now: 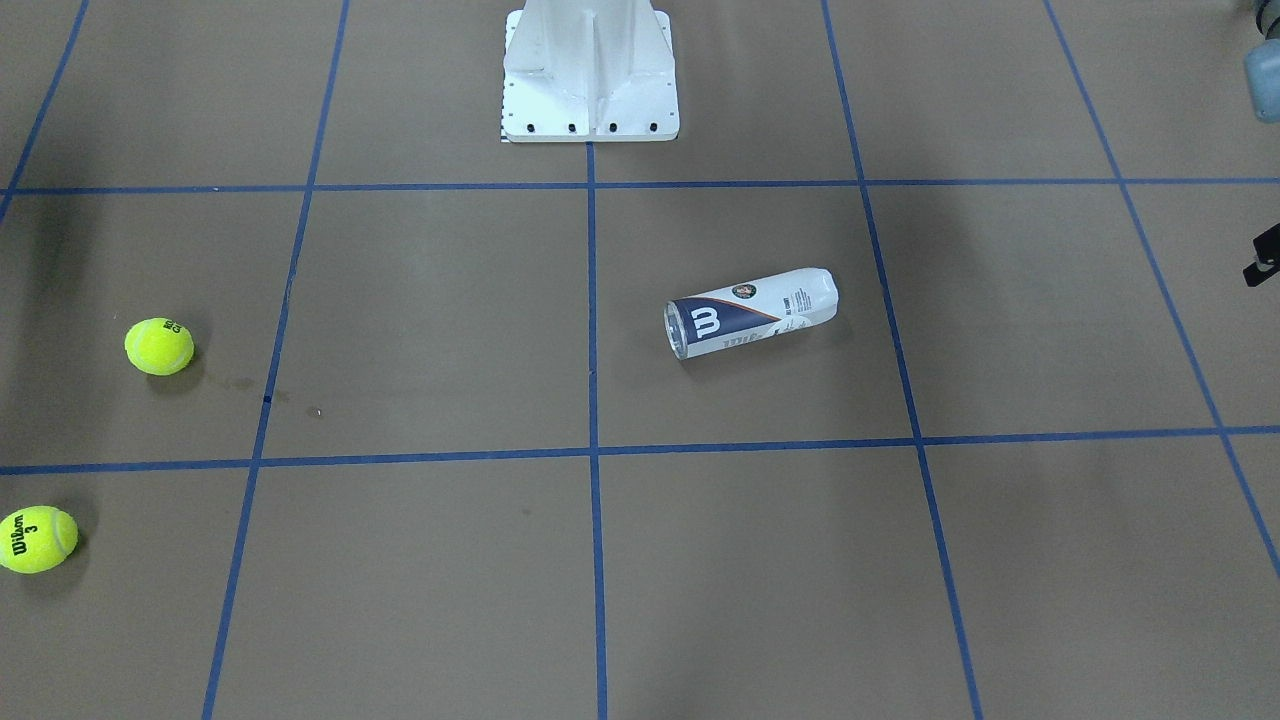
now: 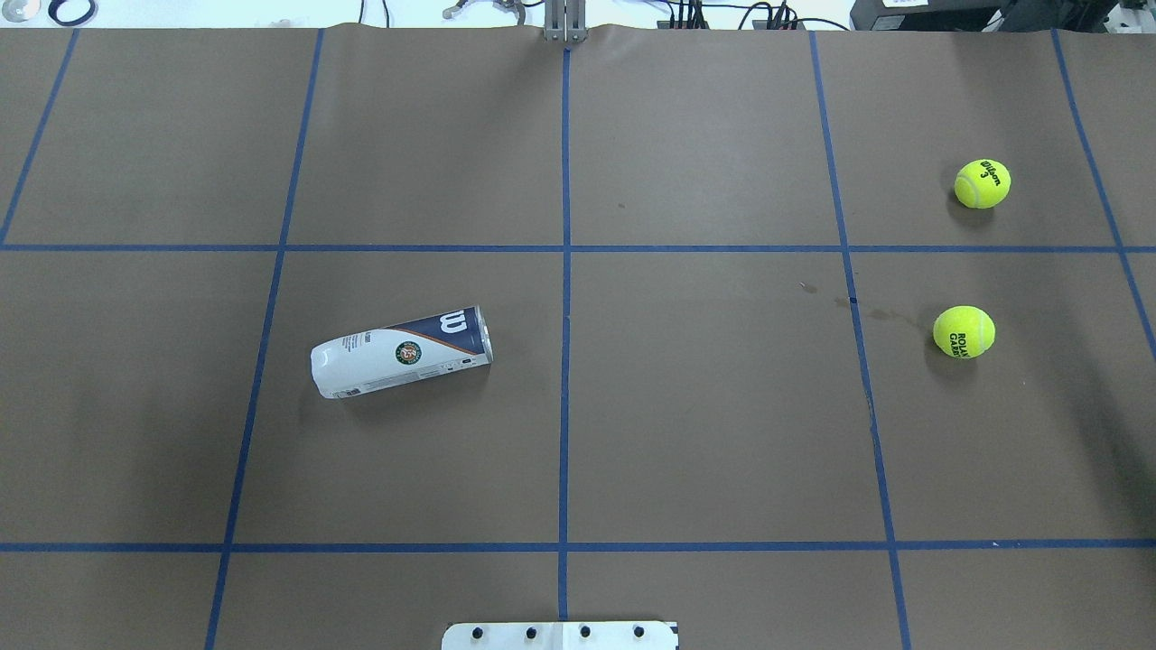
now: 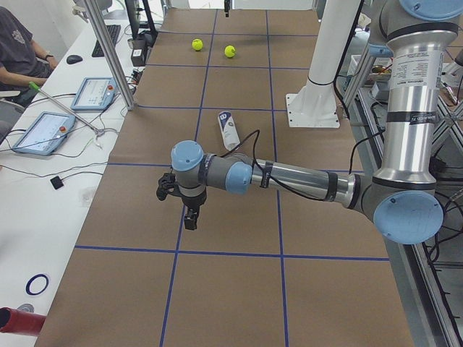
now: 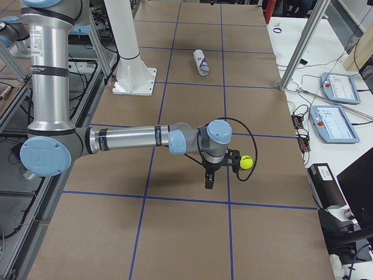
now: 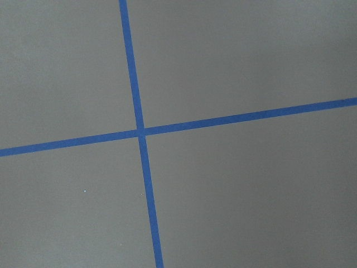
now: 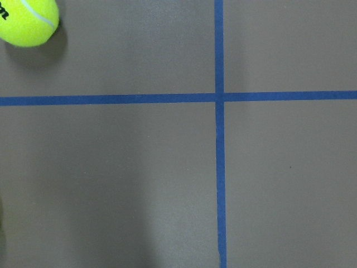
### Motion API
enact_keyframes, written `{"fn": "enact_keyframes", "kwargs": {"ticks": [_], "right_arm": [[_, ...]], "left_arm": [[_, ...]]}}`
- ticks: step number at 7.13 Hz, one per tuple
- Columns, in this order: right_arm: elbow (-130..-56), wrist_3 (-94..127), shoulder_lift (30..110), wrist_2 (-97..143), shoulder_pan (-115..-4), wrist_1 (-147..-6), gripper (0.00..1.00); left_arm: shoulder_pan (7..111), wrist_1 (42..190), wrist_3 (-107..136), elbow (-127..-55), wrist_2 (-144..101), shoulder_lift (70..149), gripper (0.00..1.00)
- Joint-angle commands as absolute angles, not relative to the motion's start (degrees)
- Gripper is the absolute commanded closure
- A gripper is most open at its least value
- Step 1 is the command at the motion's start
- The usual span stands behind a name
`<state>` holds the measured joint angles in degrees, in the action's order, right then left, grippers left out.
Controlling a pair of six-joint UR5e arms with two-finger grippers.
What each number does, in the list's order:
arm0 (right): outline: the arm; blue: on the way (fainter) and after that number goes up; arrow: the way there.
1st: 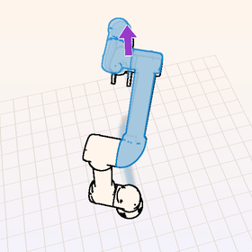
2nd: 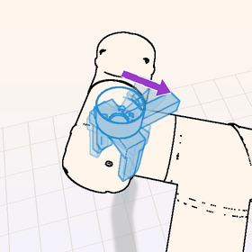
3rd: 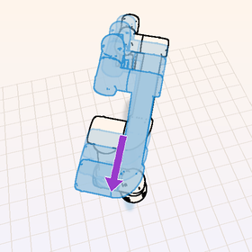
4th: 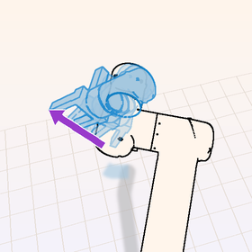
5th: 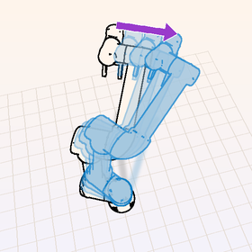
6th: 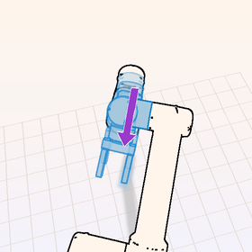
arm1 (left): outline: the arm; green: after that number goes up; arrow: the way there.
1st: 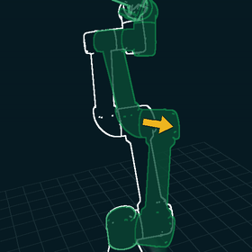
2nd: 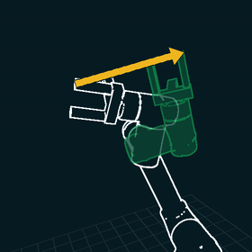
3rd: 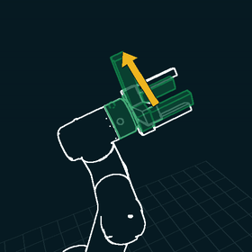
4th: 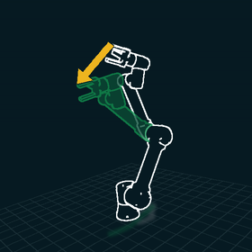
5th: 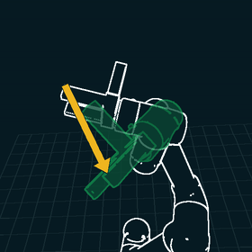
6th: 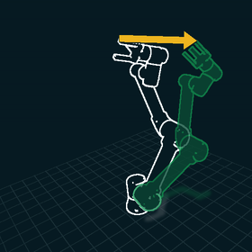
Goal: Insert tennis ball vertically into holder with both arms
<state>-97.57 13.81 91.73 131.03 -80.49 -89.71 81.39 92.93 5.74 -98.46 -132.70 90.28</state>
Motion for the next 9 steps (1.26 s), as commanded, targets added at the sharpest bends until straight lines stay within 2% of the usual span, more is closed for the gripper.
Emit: {"fn": "enact_keyframes", "kwargs": {"ticks": [1,9], "right_arm": [[-98.1,13.8,91.6,131.1,-80.5,-90.2,0.01],[-97.9,14.1,91.6,131.1,-80.4,-89.7,0.01]], "left_arm": [[81.4,93.1,5.5,-99.6,-132.8,90.0,0.00],[81.2,95.3,6.0,-103.0,-135.8,88.2,0.00]]}}
